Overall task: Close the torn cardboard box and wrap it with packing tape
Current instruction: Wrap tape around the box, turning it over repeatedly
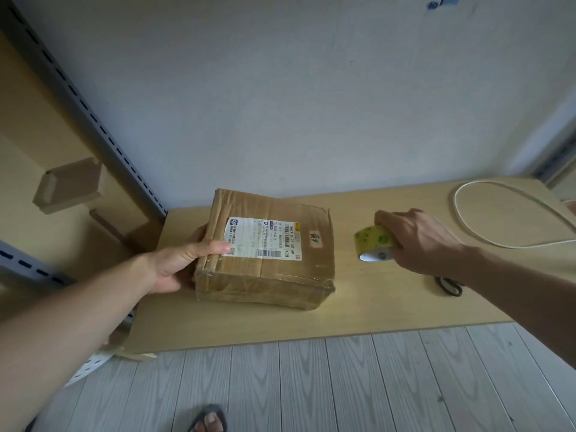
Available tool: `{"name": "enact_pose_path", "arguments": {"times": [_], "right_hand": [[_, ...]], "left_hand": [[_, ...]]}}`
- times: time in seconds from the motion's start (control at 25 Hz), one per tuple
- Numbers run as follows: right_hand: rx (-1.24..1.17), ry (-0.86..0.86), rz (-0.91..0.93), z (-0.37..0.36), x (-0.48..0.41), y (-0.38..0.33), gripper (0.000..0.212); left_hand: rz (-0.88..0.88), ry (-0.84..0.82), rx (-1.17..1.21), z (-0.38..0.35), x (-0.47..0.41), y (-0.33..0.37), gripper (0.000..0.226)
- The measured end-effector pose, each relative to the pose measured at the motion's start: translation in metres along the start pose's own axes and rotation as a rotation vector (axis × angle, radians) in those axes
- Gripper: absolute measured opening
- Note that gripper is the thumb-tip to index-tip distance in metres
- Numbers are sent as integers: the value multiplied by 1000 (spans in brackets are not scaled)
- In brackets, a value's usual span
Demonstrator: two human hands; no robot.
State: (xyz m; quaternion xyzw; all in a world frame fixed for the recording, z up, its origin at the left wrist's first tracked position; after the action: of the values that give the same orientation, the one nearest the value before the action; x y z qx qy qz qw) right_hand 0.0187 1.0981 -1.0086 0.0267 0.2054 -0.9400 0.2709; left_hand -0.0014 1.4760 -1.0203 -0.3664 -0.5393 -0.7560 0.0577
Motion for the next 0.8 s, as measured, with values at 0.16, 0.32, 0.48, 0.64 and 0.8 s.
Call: {"name": "enact_pose_path", "arguments": {"times": [0.16, 0.32, 0.48, 0.64, 0.8], "right_hand": [[-11, -20, -3, -19, -4, 2, 24], [-33, -53, 17, -35, -6, 4, 24], [-44, -76, -10, -47, -9, 6, 18], [-128, -123, 9, -69, -18, -16, 7], [-102, -142, -25, -82, -26, -20, 13]], "left_hand": [[-34, -11, 68, -5, 1, -5, 119], [-42, -32, 88, -6, 0, -7, 111], [5, -31, 91, 2, -1, -15, 111], [47, 172, -151, 24, 7, -17, 140], [-240, 300, -906, -2, 12, 47, 146]]}}
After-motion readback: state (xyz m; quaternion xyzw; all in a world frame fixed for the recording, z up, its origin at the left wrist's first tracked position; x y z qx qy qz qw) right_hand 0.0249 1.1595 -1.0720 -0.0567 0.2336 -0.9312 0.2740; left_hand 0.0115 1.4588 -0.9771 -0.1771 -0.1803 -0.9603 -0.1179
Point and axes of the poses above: each hand's wrist, its own x-axis away from the middle knuckle, its own z-axis out of the back of the hand, y = z × x, the point moved 4 cm from there along -x, towards the middle knuckle, and after that the axes turned 13 degrees about -x, right-handed, at the moved point
